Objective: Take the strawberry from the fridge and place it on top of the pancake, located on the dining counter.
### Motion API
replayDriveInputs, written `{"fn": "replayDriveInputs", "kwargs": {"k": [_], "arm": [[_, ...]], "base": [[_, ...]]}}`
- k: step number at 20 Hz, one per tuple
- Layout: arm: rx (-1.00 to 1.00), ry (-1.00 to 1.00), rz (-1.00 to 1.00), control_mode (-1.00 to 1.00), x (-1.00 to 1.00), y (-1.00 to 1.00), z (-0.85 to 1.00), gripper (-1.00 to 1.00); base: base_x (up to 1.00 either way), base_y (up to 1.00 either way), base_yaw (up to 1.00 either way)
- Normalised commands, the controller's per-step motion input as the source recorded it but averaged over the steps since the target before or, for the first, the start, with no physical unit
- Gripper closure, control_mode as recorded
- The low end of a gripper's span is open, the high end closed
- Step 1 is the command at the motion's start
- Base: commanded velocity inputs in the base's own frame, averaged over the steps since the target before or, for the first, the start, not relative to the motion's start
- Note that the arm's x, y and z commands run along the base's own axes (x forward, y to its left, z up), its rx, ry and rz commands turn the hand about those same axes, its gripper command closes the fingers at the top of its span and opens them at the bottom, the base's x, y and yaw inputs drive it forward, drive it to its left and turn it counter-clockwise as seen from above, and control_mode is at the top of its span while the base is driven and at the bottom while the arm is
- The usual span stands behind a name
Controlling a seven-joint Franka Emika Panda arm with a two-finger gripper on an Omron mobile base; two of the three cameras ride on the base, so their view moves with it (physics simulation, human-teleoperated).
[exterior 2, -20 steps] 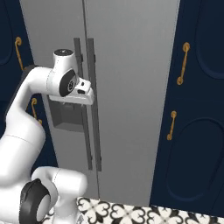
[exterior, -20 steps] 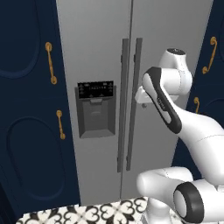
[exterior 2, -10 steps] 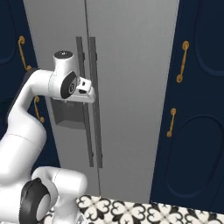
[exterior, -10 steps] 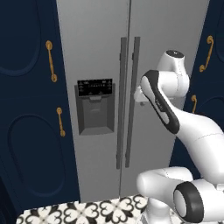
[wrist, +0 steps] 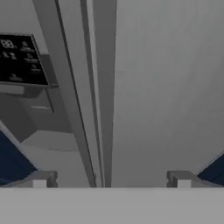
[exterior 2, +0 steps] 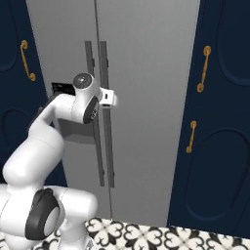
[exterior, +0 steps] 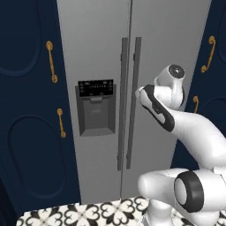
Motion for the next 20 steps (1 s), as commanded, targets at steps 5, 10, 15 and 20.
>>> {"fn": "replayDriveInputs", "kwargs": {"k": [5, 10, 15, 20], "arm": [[0.00, -0.21, -0.16, -1.00, 0.42, 0.00, 0.08, -1.00], [0.00, -0.01, -0.10, -1.00, 0.33, 0.03, 0.12, -1.00], [0.01, 0.00, 0.10, -1.00, 0.00, 0.05, 0.28, -1.00], [0.00, 0.00, 0.00, -1.00, 0.22, 0.01, 0.18, -1.00]], "base": [[0.00, 0.00, 0.00], [0.00, 0.00, 0.00], [0.00, 0.00, 0.00], [0.00, 0.00, 0.00]]}}
